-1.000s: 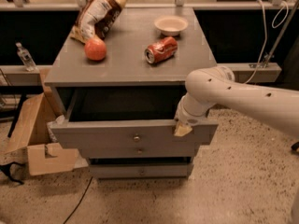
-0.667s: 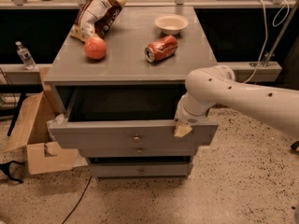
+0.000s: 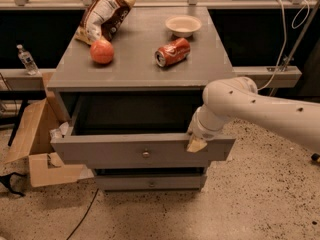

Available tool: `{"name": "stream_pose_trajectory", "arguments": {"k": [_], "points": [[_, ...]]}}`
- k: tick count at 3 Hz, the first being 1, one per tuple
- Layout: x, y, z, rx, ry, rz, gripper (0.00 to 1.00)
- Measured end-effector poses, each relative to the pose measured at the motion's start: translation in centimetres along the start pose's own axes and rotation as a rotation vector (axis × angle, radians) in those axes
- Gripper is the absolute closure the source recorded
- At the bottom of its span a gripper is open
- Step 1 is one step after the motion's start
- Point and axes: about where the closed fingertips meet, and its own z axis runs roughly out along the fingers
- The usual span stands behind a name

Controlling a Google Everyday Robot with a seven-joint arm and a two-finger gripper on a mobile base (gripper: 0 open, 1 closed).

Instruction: Open top drawer

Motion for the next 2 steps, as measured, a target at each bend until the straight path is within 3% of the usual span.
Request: {"name": "stream_pose_trajectory", "arguments": {"k": [2], "points": [[0.01,1.2,-0.29,0.008,-0.02,0.014,1.0]]}}
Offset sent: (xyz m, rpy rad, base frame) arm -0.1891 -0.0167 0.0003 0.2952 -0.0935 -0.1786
